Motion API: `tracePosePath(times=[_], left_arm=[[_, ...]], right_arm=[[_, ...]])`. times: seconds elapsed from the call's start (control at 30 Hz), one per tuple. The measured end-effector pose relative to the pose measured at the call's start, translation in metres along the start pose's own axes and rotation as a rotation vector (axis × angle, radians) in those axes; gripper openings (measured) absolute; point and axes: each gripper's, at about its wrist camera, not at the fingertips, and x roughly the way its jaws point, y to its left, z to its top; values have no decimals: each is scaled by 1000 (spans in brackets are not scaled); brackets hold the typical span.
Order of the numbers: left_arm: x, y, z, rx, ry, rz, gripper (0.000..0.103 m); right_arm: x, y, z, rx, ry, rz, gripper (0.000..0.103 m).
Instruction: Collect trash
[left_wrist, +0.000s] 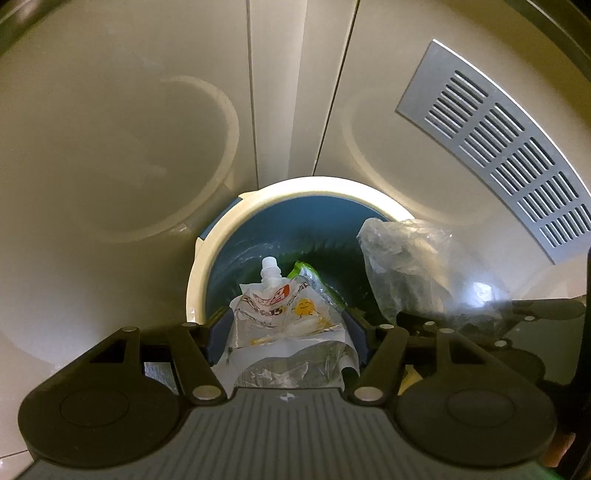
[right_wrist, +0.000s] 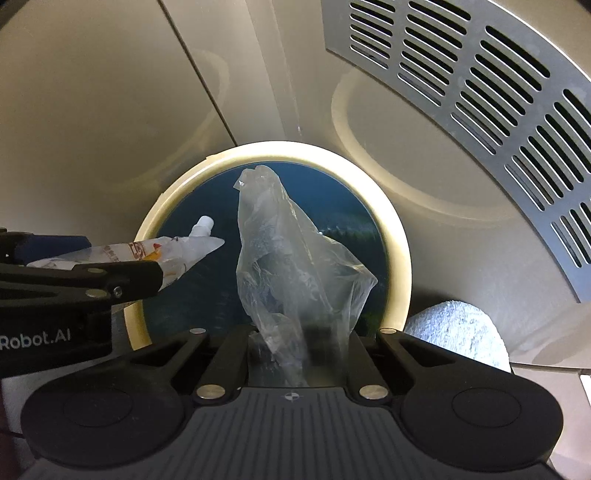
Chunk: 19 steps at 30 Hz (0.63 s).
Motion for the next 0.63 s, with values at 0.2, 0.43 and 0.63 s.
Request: tracePosePath(times=[0.2, 0.43, 0.63], left_arm=[[7, 2, 1, -10, 18, 3, 73], [16, 12, 4, -22, 32, -6, 87], [10, 22, 7, -77, 32, -11, 103]], right_arm=[[0, -3, -6, 11, 10, -7, 10], [-2, -7, -4, 36, -11, -37, 49], [-7, -15, -3, 74, -38, -31, 65]])
